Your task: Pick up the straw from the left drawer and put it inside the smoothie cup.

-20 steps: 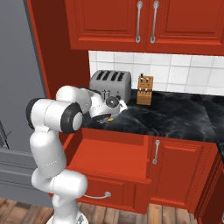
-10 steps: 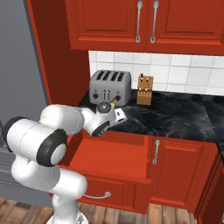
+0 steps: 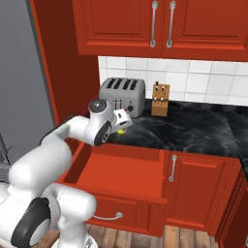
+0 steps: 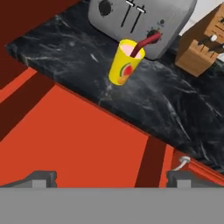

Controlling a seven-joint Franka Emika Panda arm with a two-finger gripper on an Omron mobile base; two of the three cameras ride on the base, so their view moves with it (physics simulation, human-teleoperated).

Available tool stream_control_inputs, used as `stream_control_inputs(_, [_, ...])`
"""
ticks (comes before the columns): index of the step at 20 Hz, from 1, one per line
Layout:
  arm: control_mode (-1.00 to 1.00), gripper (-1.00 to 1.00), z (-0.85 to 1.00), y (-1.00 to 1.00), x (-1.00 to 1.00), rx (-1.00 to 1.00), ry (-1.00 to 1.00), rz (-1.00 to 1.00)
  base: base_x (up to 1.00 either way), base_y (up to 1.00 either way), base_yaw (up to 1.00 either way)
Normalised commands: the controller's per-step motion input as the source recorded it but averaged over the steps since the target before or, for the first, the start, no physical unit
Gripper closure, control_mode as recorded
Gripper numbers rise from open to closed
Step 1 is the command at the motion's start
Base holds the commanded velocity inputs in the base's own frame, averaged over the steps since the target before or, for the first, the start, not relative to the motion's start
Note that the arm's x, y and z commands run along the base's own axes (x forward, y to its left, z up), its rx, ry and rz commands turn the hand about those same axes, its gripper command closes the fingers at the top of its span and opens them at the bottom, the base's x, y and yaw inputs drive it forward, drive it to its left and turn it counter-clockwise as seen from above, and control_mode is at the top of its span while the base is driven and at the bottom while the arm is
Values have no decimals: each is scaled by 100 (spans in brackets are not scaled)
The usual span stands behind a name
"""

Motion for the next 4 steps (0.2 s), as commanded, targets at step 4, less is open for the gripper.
stream_control_inputs(4, [-100,-100,51,35,-31,0,-6,0,0,0,0])
